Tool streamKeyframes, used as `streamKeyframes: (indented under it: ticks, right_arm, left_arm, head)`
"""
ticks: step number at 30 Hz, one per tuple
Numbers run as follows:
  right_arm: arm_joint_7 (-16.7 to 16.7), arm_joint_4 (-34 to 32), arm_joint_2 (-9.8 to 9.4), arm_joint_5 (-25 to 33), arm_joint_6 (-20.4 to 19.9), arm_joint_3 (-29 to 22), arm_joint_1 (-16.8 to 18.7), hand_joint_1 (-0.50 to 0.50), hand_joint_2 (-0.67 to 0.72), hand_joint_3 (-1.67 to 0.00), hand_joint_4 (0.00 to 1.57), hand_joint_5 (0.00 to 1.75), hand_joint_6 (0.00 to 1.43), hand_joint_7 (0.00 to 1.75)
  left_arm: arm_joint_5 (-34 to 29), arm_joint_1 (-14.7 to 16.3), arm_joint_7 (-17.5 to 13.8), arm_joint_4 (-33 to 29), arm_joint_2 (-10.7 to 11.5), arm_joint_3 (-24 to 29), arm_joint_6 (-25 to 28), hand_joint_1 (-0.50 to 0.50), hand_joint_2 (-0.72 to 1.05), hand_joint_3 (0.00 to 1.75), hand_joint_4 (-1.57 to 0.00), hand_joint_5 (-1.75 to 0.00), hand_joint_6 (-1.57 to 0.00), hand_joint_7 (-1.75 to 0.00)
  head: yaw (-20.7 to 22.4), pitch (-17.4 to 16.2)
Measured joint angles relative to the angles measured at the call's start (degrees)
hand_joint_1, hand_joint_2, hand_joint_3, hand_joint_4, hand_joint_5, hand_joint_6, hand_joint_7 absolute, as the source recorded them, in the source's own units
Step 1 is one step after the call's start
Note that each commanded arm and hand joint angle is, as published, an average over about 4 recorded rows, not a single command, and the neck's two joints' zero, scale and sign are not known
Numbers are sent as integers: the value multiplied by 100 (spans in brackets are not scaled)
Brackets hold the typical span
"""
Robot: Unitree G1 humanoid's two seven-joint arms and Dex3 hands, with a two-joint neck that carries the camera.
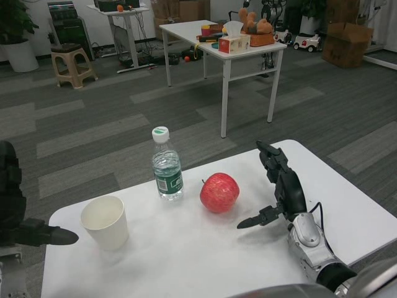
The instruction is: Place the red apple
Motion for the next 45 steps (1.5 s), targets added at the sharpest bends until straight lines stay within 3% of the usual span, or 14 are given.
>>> streamKeyframes:
  ticks: [4,9,15,23,35,45]
  right_arm:
    - [1,-115,-6,11,-76,-37,63,-46,69,0,0,0,0,10]
    - [1,-376,18,53,-83,-106,155,-46,72,0,0,0,0,0]
    - [1,-784,95,65,-65,-234,196,-46,72,0,0,0,0,7]
    - [-44,-1316,76,122,-58,-326,-24,-46,72,0,0,0,0,7]
    - [-206,-1920,-16,142,38,-361,-273,-42,72,0,0,0,0,7]
    - [-226,-2139,-171,144,110,-62,-489,-42,72,0,0,0,0,7]
  left_arm:
    - [0,0,0,0,11,0,0,-42,-37,7,0,0,0,-42]
    - [-2,0,0,0,15,1,0,-41,-37,4,0,0,0,-42]
    - [-49,0,0,1,22,1,-1,-41,-37,9,0,0,0,-42]
    - [-59,0,0,1,29,3,-1,-41,-37,4,0,0,0,-42]
    - [-60,-3,0,2,43,7,-2,-41,-37,7,0,0,0,-42]
    - [-60,-35,0,13,45,17,-2,-42,-37,9,0,0,0,-42]
  head:
    - [9,-4]
    - [23,18]
    - [86,98]
    - [136,150]
    - [246,302]
    - [668,710]
